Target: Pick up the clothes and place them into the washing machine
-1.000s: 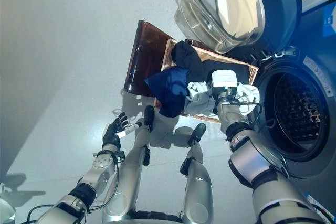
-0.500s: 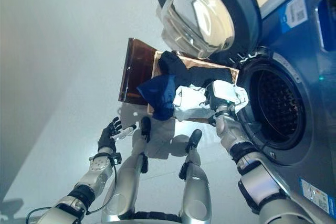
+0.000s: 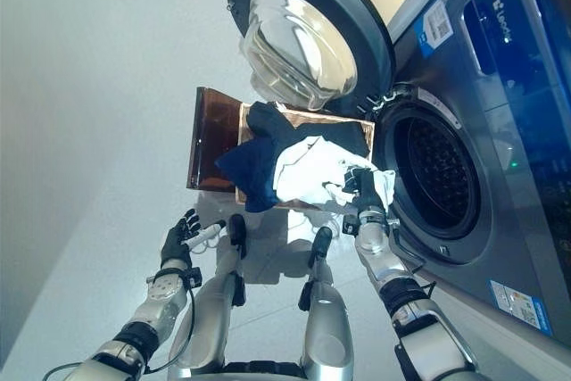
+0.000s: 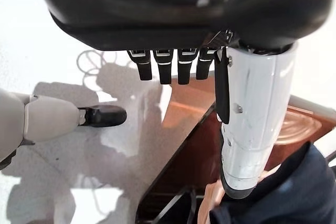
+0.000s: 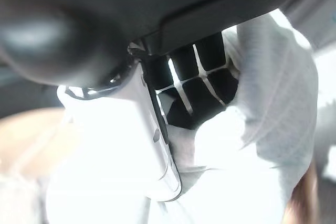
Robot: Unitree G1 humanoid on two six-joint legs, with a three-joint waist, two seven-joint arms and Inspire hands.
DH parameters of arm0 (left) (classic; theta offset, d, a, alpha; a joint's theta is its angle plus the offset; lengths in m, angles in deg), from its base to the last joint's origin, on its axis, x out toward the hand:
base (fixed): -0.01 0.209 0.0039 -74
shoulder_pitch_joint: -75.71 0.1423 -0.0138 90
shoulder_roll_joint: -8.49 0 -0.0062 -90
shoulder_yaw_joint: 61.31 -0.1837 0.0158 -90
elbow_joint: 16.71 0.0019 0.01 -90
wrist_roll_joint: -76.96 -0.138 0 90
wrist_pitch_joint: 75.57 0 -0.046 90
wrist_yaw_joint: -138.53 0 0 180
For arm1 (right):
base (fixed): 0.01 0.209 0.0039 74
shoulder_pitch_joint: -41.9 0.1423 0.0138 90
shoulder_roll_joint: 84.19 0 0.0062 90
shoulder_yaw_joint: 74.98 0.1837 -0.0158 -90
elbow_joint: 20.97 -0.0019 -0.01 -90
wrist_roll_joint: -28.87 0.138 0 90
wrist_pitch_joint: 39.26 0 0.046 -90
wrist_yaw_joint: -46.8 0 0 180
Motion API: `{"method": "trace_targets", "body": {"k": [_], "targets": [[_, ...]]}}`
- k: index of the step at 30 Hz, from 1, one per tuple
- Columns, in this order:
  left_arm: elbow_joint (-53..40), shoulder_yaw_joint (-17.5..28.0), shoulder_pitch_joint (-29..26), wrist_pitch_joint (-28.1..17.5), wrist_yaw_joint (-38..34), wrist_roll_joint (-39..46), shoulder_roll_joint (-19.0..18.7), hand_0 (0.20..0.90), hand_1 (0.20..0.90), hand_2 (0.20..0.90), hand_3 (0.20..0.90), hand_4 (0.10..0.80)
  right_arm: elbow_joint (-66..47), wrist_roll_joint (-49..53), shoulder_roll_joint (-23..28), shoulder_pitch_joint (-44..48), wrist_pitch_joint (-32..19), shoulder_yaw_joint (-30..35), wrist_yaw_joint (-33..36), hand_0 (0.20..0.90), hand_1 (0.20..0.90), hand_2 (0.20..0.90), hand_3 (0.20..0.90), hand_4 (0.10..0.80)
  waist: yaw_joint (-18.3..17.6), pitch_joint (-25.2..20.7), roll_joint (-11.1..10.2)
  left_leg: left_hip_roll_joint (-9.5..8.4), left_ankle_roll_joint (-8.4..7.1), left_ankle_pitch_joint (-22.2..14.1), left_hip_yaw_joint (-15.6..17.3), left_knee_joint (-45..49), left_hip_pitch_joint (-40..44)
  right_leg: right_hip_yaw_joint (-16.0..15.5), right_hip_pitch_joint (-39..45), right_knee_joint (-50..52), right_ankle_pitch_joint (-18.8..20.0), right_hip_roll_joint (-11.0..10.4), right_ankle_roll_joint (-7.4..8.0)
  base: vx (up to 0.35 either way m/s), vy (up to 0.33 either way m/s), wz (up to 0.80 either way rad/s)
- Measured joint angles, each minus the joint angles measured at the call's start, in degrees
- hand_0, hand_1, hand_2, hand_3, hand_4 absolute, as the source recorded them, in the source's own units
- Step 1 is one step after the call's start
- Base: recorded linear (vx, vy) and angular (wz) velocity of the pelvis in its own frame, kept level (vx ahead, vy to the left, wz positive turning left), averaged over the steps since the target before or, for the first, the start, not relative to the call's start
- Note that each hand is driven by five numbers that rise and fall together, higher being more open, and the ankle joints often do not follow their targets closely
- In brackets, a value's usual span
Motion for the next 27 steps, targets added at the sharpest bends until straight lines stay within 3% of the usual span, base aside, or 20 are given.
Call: {"method": "trace_targets", "body": {"k": [8, 13, 16, 27], "targets": [[0.1, -0.3, 0.6, 0.0, 1.1, 0.0, 0.3, 0.9, 0.9, 0.9, 0.9, 0.8, -1.5, 21.9, -5.0, -3.2, -4.4, 2.0, -5.3, 0.2, 0.2, 0.2, 0.2, 0.3, 0.0, -1.9, 0.0, -0.27, 0.08, -0.3, 0.1, 0.0, 1.0, -0.1, 0.9, 0.0, 0.0, -0.3, -0.02, 0.005, -0.002, 0.0], [0.6, -1.2, 1.4, 0.6, 2.2, 0.5, 0.5, 0.9, 0.9, 0.9, 0.9, 0.8, -0.4, 45.3, -10.6, -3.9, -6.9, 3.4, -10.5, 0.2, 0.2, 0.2, 0.2, 0.3, -0.1, -3.9, 0.1, -0.3, 0.07, -0.3, 0.3, 0.0, 1.0, 0.0, 0.8, 0.0, 0.0, -0.6, -0.02, 0.0, 0.0, 0.0], [1.8, -1.2, 1.5, 0.6, 2.6, 1.3, 0.9, 0.9, 0.9, 0.9, 0.9, 0.8, 0.6, 53.0, -12.9, -4.0, -8.2, 3.5, -11.8, 0.2, 0.2, 0.2, 0.2, 0.3, 0.0, -4.8, 0.2, -0.39, 0.07, -0.4, 0.3, 0.0, 1.0, 0.0, 0.8, 0.0, 0.0, -0.8, -0.02, 0.0, 0.0, 0.0], [4.6, -5.1, 1.5, 0.6, 2.6, 3.2, 2.4, 0.9, 0.9, 0.9, 0.9, 0.8, 5.6, 69.2, -18.7, -3.5, -13.4, 9.3, -14.9, 0.2, 0.2, 0.2, 0.2, 0.3, -0.1, -6.7, 2.1, -0.49, 0.1, -0.4, 0.9, 0.0, 1.1, 0.5, 0.5, 0.1, 0.0, -0.9, -0.04, -0.009, 0.005, -0.02]]}}
